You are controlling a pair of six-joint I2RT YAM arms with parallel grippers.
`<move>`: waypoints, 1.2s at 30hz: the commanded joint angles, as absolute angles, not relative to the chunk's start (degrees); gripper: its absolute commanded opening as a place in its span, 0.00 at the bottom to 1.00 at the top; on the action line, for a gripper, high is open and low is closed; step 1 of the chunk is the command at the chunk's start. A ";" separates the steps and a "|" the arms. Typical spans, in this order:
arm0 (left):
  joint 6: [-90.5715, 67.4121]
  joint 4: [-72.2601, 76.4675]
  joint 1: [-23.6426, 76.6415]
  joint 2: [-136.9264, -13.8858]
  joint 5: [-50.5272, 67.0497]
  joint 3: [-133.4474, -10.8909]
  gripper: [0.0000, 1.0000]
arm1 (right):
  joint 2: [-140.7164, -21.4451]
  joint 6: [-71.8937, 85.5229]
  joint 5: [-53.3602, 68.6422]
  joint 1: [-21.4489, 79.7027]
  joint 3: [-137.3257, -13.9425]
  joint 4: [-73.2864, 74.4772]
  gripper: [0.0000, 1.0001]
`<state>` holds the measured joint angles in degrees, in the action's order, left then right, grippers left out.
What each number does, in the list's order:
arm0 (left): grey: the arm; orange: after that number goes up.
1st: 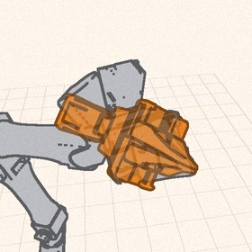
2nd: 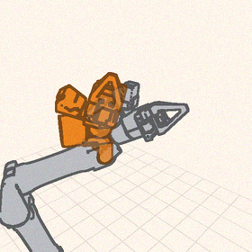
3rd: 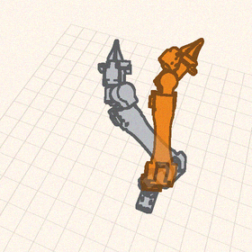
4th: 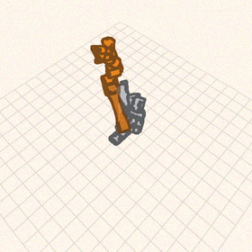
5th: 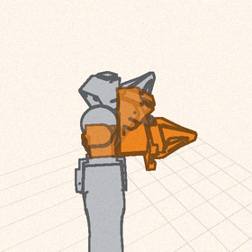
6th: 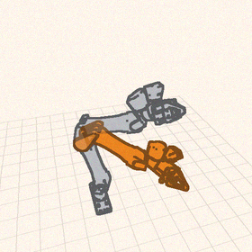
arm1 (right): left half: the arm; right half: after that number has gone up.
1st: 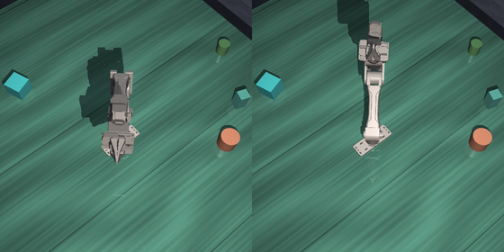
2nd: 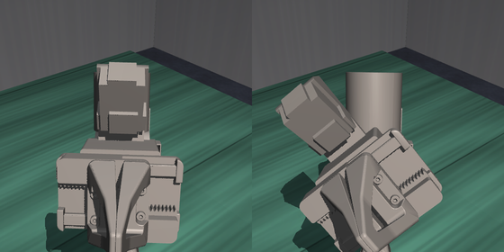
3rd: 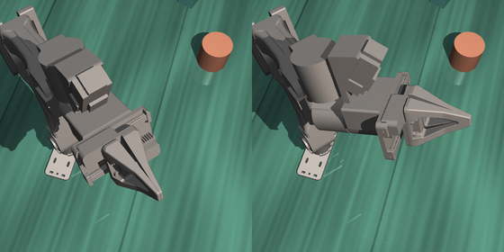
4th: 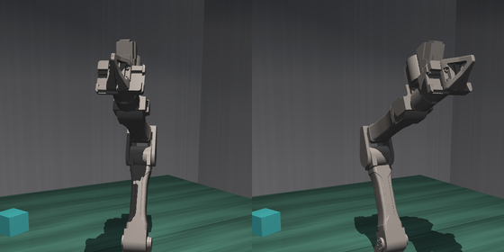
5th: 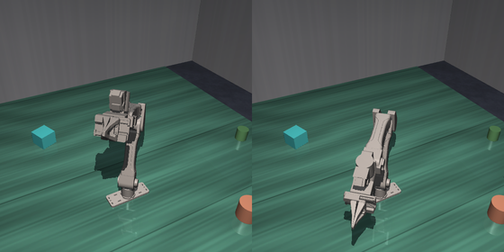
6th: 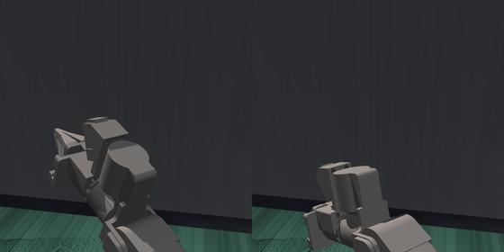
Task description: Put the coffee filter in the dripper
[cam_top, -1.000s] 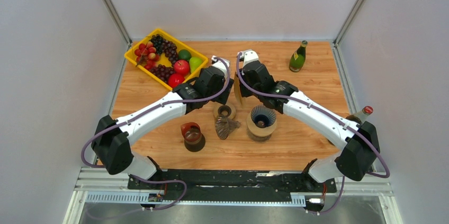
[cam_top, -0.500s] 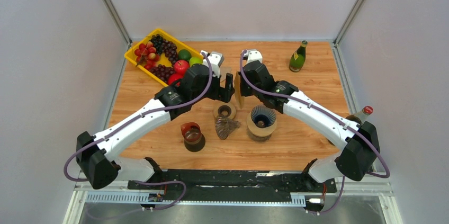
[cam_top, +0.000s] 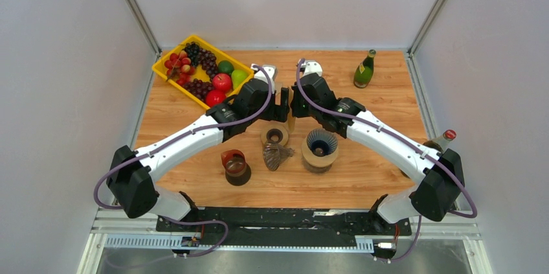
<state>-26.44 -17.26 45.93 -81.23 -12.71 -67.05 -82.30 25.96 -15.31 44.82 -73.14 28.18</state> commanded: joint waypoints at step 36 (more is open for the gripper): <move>-26.99 -12.58 45.80 -85.80 -18.63 -68.34 0.65 | -80.08 26.34 -8.84 43.43 -74.34 30.30 0.00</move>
<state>-27.77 -13.87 45.87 -86.32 -16.88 -67.11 -82.59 27.66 -8.84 43.88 -73.14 29.50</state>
